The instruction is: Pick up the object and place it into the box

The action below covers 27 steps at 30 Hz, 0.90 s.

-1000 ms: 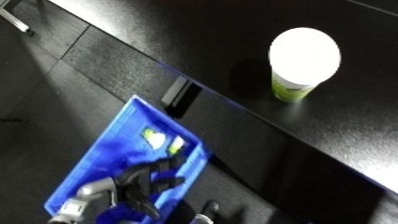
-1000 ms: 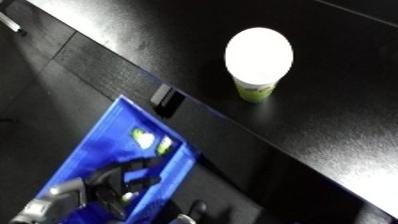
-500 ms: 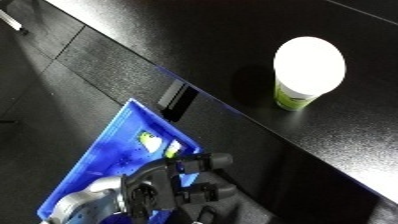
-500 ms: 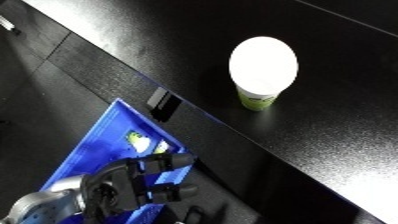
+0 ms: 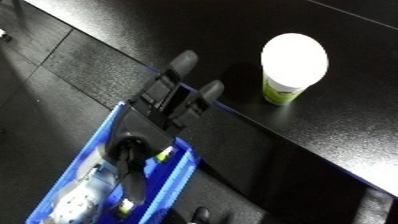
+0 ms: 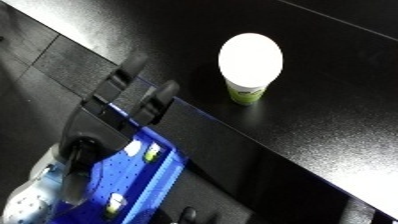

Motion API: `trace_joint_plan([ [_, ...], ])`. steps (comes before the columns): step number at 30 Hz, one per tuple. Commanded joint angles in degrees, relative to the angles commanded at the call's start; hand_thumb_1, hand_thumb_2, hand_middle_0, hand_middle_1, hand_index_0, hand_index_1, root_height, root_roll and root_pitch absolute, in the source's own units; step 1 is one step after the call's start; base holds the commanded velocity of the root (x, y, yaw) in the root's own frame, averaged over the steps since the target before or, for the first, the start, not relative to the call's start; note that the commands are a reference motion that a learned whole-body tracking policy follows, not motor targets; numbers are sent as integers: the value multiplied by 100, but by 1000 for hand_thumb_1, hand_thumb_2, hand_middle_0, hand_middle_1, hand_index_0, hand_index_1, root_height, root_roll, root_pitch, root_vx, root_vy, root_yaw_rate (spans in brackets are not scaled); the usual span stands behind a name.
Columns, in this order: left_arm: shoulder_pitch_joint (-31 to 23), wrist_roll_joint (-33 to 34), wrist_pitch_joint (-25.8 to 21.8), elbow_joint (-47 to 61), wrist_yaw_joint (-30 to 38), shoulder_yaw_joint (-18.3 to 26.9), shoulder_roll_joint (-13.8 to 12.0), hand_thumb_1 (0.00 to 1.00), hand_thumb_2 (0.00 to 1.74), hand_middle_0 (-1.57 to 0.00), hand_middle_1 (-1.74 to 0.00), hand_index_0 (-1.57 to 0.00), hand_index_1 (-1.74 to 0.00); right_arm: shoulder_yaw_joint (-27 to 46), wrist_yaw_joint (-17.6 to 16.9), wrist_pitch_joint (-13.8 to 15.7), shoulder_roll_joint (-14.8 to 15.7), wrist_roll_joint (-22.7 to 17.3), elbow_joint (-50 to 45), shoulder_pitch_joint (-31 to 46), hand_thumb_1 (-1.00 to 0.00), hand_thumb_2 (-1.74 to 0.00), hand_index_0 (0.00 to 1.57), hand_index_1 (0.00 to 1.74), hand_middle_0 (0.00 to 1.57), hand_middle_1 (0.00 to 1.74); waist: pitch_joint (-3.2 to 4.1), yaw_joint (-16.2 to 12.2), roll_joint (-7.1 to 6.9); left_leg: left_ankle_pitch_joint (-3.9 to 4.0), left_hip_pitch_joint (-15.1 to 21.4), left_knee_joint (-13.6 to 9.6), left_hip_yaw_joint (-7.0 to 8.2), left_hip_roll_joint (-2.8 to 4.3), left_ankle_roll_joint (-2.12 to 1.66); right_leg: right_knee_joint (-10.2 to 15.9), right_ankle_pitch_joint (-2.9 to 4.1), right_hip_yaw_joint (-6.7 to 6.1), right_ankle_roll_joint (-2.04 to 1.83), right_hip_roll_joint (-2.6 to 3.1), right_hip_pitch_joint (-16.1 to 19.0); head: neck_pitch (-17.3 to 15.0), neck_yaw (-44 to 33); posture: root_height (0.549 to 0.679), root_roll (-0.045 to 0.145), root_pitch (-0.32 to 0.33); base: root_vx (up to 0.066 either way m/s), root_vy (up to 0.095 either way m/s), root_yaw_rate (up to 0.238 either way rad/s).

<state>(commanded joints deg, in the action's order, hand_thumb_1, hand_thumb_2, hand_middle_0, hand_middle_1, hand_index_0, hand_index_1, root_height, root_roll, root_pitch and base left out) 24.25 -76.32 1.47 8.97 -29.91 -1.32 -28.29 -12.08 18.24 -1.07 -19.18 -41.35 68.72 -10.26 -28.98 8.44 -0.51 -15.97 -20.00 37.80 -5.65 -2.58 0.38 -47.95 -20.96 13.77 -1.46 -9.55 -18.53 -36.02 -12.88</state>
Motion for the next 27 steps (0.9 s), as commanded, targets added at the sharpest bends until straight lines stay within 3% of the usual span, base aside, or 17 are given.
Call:
trace_joint_plan([
  [6,74,1760,-889,-79,1483,397,-174,0,0,0,0,0,0,7,62,34,-23,27,0,95,0,0,0,0,0,0,22,-59,40,16,26,-29,21,6,-9,-25,-30,-45,15,15,-14,97,148,633,28,-60,15,18,-73],
  [10,195,2538,-907,-131,1908,441,-308,0,0,0,0,0,0,-10,119,48,-53,-37,33,74,0,0,0,0,0,0,24,-108,84,15,-1,0,49,1,-5,-67,-43,-74,19,14,-55,134,208,633,29,-60,6,17,-62],
  [15,509,3337,-717,-199,2371,139,-425,0,0,0,0,0,0,-78,138,16,-104,-110,63,-31,0,0,0,0,0,0,26,-223,116,3,-49,62,104,23,-1,-116,-48,-139,16,40,-130,151,125,632,29,-57,13,20,-106],
  [20,921,3800,-448,-450,2804,-279,-501,0,0,0,0,0,0,-160,146,-44,-183,-75,111,-134,0,0,0,0,0,0,25,-376,121,-9,-67,118,187,86,9,-151,-36,-222,8,72,-194,170,-24,632,28,-58,25,21,-117],
  [27,1522,3781,-148,-1025,3148,-884,-567,0,0,0,0,0,0,-270,142,-132,-277,-15,120,-259,0,0,0,0,0,0,-8,-577,89,-47,-119,239,306,164,28,-210,-11,-346,-4,132,-308,184,-204,630,26,-57,26,18,-107],
])
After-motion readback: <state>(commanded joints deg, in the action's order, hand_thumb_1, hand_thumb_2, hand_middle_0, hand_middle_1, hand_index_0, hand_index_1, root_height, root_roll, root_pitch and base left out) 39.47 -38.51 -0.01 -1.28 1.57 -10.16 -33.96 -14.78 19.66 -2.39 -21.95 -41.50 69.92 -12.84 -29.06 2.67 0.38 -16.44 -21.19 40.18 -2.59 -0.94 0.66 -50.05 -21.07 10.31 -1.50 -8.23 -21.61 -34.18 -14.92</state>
